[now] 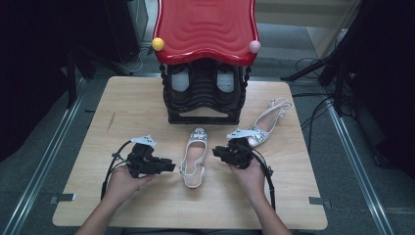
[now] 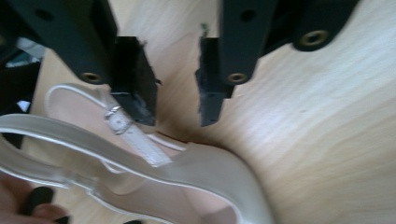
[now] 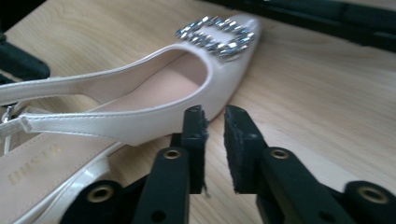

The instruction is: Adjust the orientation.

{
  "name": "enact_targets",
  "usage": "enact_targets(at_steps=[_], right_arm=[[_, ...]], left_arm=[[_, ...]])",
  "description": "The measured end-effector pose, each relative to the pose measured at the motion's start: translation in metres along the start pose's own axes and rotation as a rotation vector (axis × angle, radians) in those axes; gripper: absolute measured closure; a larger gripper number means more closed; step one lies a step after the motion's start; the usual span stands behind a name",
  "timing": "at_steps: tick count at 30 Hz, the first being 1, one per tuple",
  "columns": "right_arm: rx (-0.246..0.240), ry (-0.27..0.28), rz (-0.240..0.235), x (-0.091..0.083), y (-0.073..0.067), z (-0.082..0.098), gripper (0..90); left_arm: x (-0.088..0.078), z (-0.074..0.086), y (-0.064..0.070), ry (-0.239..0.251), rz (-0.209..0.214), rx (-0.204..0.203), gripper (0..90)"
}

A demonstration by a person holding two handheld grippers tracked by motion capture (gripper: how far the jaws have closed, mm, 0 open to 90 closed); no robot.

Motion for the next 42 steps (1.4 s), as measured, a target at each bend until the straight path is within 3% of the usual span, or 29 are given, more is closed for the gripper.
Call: enact_targets(at_steps=[5, 12, 22, 28, 36, 42], right_arm=[[0.022, 0.016, 0.051, -0.024, 0.020, 0.005, 76.2], [0.078, 0.045, 0.133, -0.058, 0.055, 0.013, 89.3], [0.189, 0.090, 0.231, -0.093, 0.106, 0.033, 90.0], [0.229, 0.037, 0.240, -0.083, 0.122, 0.045, 90.0], [0.216, -0.016, 0.261, -0.062, 0.127, 0.046, 90.0], [0.191, -0.017, 0.252, -0.053, 0.123, 0.040, 90.0]], left_arm=[[-0.005, -0.003, -0.016, 0.028, -0.066, 0.009, 47.1], [-0.008, -0.007, -0.030, 0.036, -0.082, -0.019, 41.9], [-0.007, -0.009, -0.040, 0.050, -0.086, -0.026, 41.0], [-0.007, -0.010, -0.043, 0.062, -0.082, -0.042, 41.0], [-0.008, -0.009, -0.045, 0.050, -0.090, -0.042, 40.9], [-0.008, -0.008, -0.046, 0.048, -0.097, -0.050, 40.8]])
Point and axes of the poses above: each handheld gripper's, and its own axes: x roughly forward along the jaws, z roughly out of its underside, y roughly to its right, the point moved 5 cm from there along x, roughly forward along the jaws, and after that the axes turned 4 degrees about -x, right-handed, at the moved point
